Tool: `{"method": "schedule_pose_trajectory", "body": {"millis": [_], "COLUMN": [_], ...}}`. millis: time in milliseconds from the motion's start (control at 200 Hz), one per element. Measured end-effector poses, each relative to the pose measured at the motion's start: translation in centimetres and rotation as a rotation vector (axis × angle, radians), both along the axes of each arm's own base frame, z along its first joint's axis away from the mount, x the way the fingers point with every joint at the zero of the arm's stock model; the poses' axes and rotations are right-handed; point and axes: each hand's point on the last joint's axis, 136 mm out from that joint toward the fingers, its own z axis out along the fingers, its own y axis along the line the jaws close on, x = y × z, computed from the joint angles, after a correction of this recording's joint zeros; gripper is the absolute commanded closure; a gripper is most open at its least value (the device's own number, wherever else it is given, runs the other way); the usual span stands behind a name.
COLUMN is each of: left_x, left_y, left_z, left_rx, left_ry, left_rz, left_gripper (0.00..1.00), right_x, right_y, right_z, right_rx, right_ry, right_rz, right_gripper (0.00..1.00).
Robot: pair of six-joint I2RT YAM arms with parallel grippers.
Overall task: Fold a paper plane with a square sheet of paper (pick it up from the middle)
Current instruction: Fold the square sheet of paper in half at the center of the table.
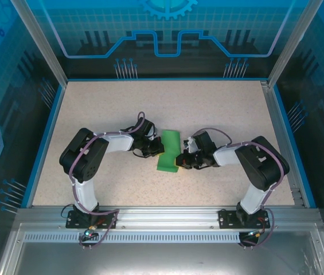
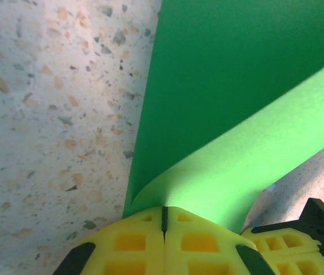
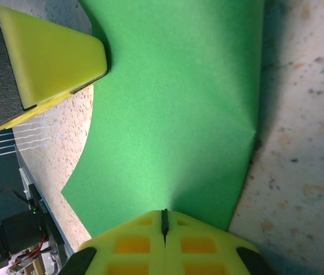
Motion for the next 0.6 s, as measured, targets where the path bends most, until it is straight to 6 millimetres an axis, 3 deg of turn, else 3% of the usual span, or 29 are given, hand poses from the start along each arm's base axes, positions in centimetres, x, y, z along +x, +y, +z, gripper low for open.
{"method": "schedule_pose_trajectory", "body": {"millis": [425, 600], "left_x": [0.0, 0.0], "left_y": [0.0, 0.0], "left_z": [0.0, 0.0], "left_rx": [0.003, 0.003], "left_ry": [-0.009, -0.009], "left_rz": [-0.012, -0.013], "left_gripper": [1.0, 1.0], "right_x": [-0.5, -1.2], "right_y": [-0.3, 0.4], "right_z": [1.7, 1.0], "right_rx": [-0.001, -0.006], "right_ry": [-0.043, -0.029], "right_rz": [-0.005, 0.022], "right_gripper": [0.99, 0.99]}}
